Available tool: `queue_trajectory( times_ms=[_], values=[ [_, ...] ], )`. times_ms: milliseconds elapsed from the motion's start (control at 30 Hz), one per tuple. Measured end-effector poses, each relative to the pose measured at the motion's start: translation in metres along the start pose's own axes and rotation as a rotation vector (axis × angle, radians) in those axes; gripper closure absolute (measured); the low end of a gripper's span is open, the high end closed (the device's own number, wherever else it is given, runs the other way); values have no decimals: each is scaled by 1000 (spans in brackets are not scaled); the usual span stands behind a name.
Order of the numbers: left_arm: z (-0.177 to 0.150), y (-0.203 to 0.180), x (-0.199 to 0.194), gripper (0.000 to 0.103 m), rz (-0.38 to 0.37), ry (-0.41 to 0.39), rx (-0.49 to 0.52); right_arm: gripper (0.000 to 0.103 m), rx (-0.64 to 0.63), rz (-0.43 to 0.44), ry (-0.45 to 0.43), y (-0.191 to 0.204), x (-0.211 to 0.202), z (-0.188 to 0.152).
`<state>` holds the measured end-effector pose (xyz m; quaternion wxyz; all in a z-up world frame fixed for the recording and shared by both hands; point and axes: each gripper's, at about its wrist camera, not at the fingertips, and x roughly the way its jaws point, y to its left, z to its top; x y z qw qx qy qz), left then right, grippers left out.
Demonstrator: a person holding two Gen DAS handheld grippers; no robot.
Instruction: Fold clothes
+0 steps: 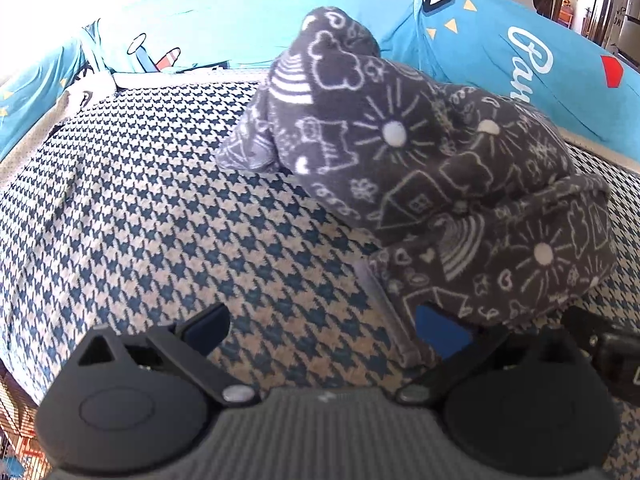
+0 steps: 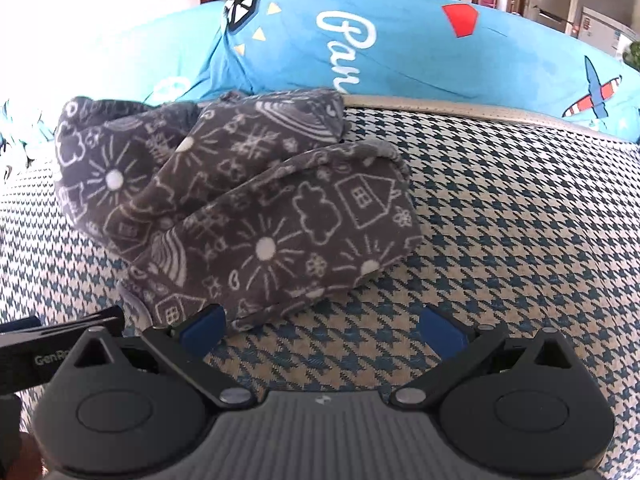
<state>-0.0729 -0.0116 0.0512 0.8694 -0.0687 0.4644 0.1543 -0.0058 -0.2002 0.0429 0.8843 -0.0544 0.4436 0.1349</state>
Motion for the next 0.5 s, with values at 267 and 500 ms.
queue_trajectory(
  times_ms=[267,500],
  values=[
    [-2,3,-2,0,25,-1,-13,0,21,2,39,-1,1,-2],
    [-2,-7,-3,0,29,-4,13,0,19,-2,49,-1,2,-4]
  ],
)
